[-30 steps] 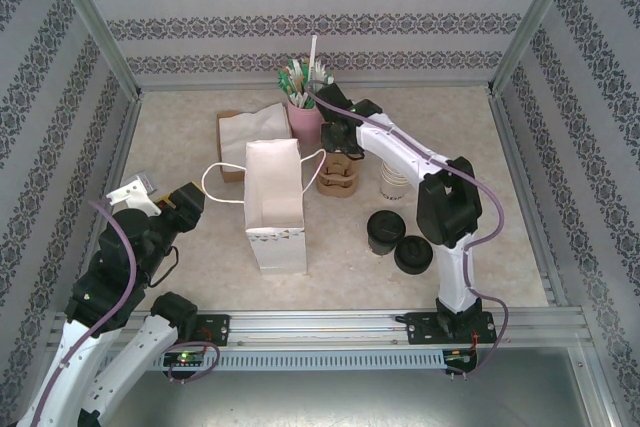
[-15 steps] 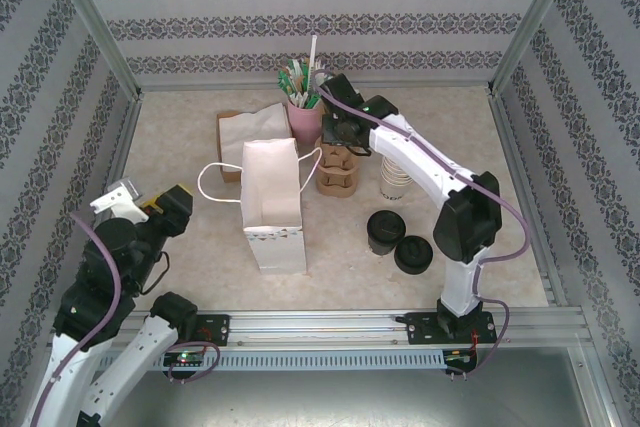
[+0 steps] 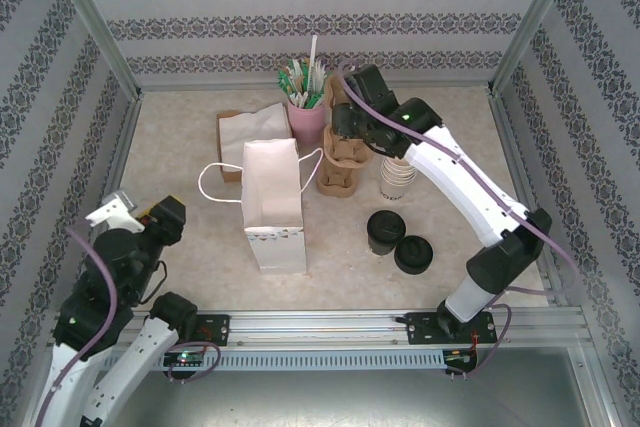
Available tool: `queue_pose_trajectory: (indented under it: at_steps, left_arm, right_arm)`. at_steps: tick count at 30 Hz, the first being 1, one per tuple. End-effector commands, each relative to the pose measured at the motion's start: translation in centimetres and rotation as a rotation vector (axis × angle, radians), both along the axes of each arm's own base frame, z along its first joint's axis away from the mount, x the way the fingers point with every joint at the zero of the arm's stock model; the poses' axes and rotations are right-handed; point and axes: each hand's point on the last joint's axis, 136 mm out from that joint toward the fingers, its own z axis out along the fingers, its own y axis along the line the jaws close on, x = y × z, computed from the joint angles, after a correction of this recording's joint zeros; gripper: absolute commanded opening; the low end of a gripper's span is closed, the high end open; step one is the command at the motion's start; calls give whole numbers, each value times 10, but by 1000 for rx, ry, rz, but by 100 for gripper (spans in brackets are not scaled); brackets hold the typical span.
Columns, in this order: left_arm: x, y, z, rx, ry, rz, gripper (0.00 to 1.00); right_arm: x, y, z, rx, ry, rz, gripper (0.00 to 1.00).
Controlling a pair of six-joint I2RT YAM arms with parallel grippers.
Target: Pack the takeout coffee
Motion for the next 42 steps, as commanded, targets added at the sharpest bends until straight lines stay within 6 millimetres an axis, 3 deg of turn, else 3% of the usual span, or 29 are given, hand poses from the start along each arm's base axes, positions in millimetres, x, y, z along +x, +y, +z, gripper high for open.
queue_pose_trajectory:
  at_steps: [1,12,21,27,34,42]
  left_arm:
    - [8,-15,-33,-43,97,-39,47]
    - [35,-72,-141,-283,255,-181,45]
    - [40,-98,-186,-329,365,-263,45]
    - [37,-112,-199,-318,392,-307,45]
    - [30,-130,-211,-311,427,-358,46]
    - [19,-145,-218,-295,422,-384,46]
  right_arm:
    - [-11,-9,33,-33,-70,11,41]
    - [-39,9,115,-7,-238,103,40]
    - [-63,42,159,58,-326,194,41]
    - [-82,74,159,66,-319,273,41]
    - [-98,113,141,70,-275,344,41]
    - [-101,114,120,-1,-237,322,42]
